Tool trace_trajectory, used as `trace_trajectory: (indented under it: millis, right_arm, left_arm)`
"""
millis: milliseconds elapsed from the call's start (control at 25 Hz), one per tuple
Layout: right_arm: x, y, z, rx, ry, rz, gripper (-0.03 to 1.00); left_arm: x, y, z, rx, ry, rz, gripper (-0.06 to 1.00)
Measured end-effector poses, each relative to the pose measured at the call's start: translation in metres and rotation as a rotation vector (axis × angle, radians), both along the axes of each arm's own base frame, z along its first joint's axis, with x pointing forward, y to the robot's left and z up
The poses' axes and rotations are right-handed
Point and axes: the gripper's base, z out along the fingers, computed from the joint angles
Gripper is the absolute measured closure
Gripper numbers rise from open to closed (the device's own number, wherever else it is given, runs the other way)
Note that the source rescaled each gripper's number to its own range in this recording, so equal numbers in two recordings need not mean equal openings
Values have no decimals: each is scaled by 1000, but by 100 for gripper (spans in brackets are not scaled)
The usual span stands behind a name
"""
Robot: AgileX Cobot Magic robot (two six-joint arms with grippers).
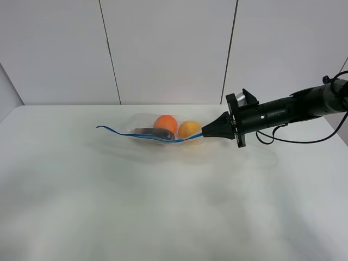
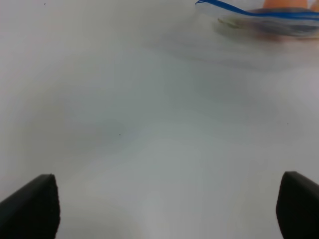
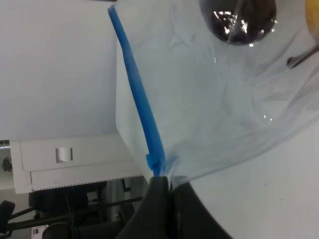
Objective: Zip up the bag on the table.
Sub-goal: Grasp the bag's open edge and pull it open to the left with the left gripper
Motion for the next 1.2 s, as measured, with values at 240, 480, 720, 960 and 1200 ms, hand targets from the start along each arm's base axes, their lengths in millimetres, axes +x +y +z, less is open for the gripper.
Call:
trace_trajectory:
  millis: [240, 480, 720, 960, 1200]
  right_arm:
    - [0, 0, 0, 0, 0, 0, 96]
    - [0, 0, 0, 0, 0, 0, 96]
    - [0, 0, 0, 0, 3, -1, 96]
    - [0, 0, 0, 0, 3, -1, 96]
    - [0, 0, 0, 1, 4, -2, 96]
  left_arm:
    - [0, 0, 2, 0, -14, 1, -5]
    - [16, 2, 35, 90, -119, -18, -5]
    - [65, 10, 58, 640, -199, -176, -5]
    - [121, 6, 67, 1017, -287, -356, -5]
    - [175, 1, 55, 939, -297, -419, -5]
